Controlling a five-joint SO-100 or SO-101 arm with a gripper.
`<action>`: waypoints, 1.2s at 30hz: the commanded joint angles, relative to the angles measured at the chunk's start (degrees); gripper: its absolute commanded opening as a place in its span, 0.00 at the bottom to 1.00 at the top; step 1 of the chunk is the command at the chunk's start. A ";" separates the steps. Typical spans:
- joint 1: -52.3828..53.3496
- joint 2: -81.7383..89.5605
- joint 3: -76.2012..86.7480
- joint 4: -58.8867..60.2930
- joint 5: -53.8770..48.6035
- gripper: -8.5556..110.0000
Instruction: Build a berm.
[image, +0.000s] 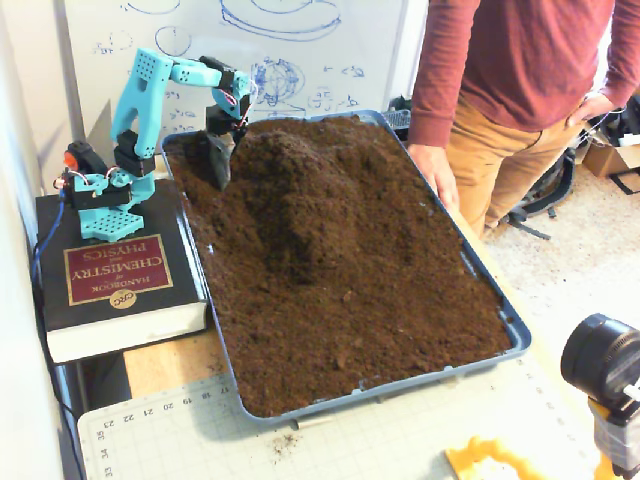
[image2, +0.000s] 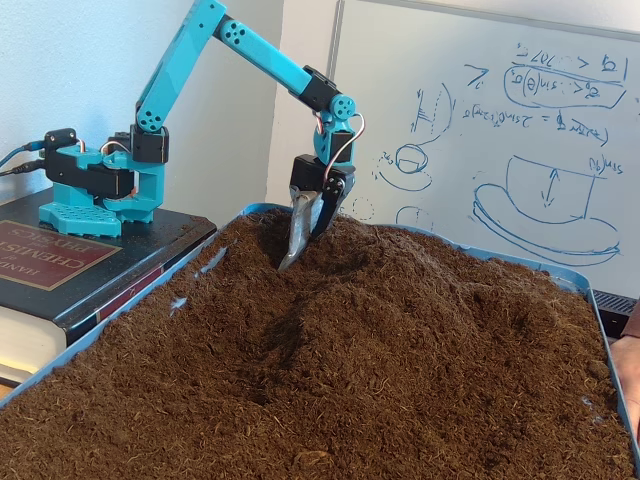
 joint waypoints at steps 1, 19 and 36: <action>4.39 3.60 -21.71 -3.08 3.08 0.07; 8.61 5.54 -21.80 -3.16 -5.80 0.07; 10.28 20.92 -21.27 -2.99 -5.63 0.07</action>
